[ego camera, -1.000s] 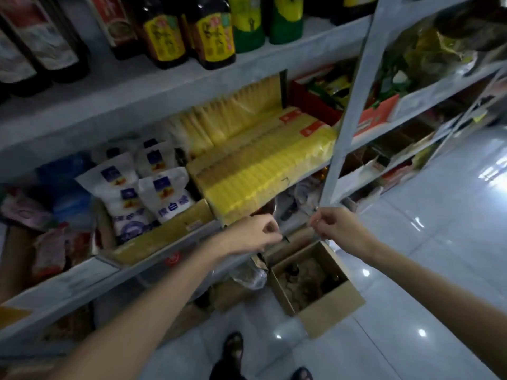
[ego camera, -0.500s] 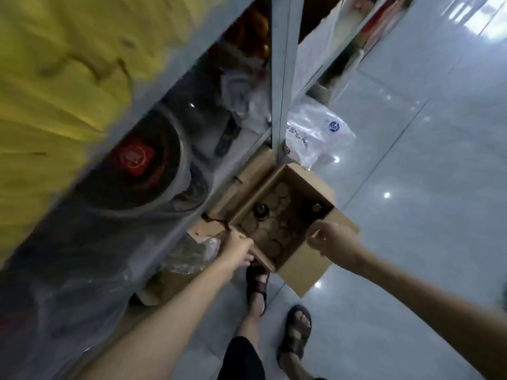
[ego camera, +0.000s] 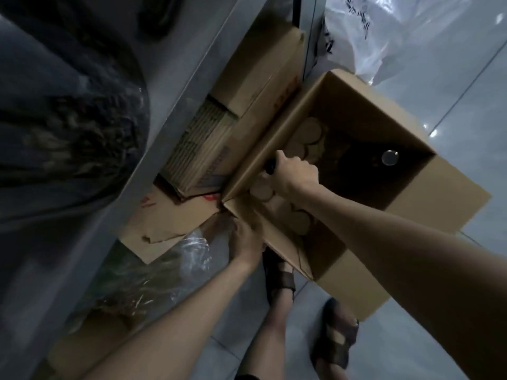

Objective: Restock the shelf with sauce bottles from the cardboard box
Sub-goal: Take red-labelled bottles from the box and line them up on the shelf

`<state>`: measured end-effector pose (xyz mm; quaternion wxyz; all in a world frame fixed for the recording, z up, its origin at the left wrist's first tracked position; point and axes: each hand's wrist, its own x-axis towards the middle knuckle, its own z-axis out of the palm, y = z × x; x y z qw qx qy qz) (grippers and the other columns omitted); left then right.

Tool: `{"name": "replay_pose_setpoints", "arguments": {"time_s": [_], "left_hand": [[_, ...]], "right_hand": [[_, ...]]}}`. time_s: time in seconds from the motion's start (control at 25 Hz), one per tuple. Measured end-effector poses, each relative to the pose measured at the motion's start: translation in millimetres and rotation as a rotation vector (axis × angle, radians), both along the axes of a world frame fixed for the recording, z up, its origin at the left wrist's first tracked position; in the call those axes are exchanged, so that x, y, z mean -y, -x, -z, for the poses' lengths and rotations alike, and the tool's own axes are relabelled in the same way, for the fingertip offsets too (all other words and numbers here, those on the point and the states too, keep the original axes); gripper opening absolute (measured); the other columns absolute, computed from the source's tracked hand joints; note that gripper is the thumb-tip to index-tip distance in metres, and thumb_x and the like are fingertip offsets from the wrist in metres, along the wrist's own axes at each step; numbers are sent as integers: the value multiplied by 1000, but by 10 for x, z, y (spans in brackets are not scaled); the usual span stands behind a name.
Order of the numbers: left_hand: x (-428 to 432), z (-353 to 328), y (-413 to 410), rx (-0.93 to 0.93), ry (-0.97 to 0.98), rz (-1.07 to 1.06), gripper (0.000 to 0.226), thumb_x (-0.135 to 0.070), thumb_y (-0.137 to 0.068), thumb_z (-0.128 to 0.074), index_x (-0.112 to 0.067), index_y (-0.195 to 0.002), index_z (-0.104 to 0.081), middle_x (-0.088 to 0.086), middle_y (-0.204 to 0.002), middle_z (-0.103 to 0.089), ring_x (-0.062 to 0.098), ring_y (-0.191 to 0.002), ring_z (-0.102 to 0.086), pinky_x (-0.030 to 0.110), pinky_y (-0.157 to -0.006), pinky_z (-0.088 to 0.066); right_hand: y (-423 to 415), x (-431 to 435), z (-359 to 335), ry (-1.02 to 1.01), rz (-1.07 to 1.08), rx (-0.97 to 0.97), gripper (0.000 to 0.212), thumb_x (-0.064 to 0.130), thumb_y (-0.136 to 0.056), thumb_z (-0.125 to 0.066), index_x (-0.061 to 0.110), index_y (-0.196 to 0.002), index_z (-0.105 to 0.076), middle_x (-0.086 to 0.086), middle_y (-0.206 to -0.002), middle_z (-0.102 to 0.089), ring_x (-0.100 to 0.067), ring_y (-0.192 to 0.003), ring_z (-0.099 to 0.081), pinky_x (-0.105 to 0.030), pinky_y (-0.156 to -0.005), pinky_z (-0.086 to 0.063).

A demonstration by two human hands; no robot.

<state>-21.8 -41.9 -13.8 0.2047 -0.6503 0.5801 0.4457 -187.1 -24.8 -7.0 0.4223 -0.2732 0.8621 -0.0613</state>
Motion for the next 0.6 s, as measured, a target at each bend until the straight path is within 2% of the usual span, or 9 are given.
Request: {"name": "replay_pose_setpoints", "arguments": {"time_s": [0.12,0.2,0.28,0.36,0.4,0.44,0.52,0.6], "left_hand": [[-26,113,-55,-60,-48,-51,31,-12,-100,-43,-6,-129,-36,21,-121,-57,41,-103,-63,56,-81,-58],[-7,91,-18,-67,-91,-104,29,-11,-101,-44,-6,-128,-36,15,-115,-55,39,-103,-62,55,-81,-58],[-4,51,-9,-78,-125,-125,29,-14,-102,-47,-8,-127,-36,11,-114,-54,35,-104,-62,52,-85,-58],[10,-75,-12,-65,-123,-107,31,-20,-99,-54,-12,-123,-37,14,-121,-59,36,-104,-64,53,-88,-56],[-3,-130,-20,-51,-122,-99,37,-24,-96,-59,-12,-124,-38,17,-124,-61,39,-104,-65,54,-90,-55],[-28,-182,-29,-39,-118,-71,48,-28,-93,-62,-11,-129,-37,20,-128,-60,40,-106,-65,54,-92,-53],[-119,-447,-55,-24,-88,17,70,-31,-90,-65,-11,-146,-28,20,-141,-52,40,-119,-58,48,-100,-48],[-269,-870,-49,-97,8,183,84,-31,-89,-69,-12,-154,-19,15,-152,-38,33,-134,-45,41,-104,-42]], "right_hand": [[-87,30,244,75,-27,-156,34,29,-96,-55,11,-124,-49,-11,-100,-70,-35,-89,-68,-42,-71,-50],[-98,-60,291,136,-24,-224,22,22,-99,-48,10,-117,-49,-13,-96,-71,-37,-83,-68,-40,-65,-46],[-97,-257,208,179,57,-222,19,24,-101,-46,11,-114,-50,-12,-93,-72,-34,-78,-67,-37,-60,-41],[-104,-516,-13,235,190,-162,20,30,-101,-50,15,-114,-52,-7,-91,-71,-25,-74,-66,-35,-59,-44],[-105,-661,-179,275,281,-113,20,33,-100,-52,17,-112,-54,-3,-89,-70,-19,-72,-66,-34,-60,-49],[-98,-798,-362,319,378,-66,18,34,-99,-55,19,-108,-56,2,-86,-68,-12,-70,-65,-26,-59,-50],[-73,-1046,-798,392,531,6,12,32,-96,-61,20,-99,-60,10,-78,-63,-2,-67,-60,-12,-52,-41],[-37,-1258,-1347,465,606,55,11,28,-93,-64,17,-93,-64,9,-76,-65,-2,-65,-59,-11,-50,-41]]}}
